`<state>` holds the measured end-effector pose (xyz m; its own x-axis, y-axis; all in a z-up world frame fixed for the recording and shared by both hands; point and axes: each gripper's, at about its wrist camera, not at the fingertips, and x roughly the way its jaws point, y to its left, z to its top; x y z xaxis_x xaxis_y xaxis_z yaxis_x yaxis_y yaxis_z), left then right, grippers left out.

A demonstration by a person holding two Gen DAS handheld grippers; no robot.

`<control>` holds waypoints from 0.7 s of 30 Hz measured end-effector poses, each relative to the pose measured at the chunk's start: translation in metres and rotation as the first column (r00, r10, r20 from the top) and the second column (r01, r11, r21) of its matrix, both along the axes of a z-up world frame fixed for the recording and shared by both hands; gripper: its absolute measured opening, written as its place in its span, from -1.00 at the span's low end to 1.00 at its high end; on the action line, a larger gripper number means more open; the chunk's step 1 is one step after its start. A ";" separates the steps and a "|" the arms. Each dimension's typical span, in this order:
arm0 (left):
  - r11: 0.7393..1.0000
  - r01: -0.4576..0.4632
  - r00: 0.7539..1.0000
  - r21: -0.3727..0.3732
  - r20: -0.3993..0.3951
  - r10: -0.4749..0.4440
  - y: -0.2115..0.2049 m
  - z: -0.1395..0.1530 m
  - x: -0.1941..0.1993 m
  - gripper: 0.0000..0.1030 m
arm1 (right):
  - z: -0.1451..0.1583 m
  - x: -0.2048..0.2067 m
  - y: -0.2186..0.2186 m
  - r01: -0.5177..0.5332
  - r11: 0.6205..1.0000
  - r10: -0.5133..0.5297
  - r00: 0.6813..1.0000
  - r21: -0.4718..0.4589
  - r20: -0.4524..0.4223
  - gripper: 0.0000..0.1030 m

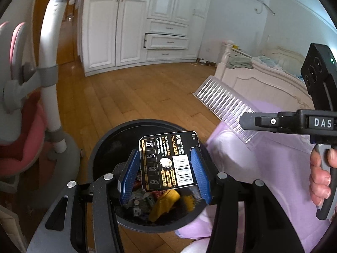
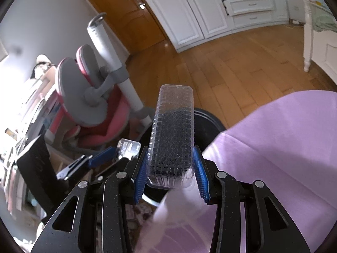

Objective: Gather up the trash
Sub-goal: 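Carry the battery card and clear tray over the black bin and release both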

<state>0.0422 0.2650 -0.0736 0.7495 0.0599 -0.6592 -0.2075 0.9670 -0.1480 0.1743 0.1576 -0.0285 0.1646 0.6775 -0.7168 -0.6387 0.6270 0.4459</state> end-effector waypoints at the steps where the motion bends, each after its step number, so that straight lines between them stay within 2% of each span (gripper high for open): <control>1: 1.000 -0.007 1.000 -0.005 -0.006 0.007 0.004 -0.003 0.001 -0.03 | -0.003 0.002 0.008 -0.005 1.000 0.005 1.000 -0.004 -0.008 -0.20; 11: 0.998 -0.052 0.998 -0.029 -0.046 0.051 0.030 -0.028 0.009 -0.03 | -0.033 0.015 0.048 -0.019 0.999 0.016 0.997 -0.038 -0.077 -0.20; 21: 0.997 -0.067 0.995 -0.034 -0.080 0.064 0.042 -0.045 0.020 -0.02 | -0.050 0.018 0.077 -0.048 0.996 0.042 0.996 -0.080 -0.075 -0.20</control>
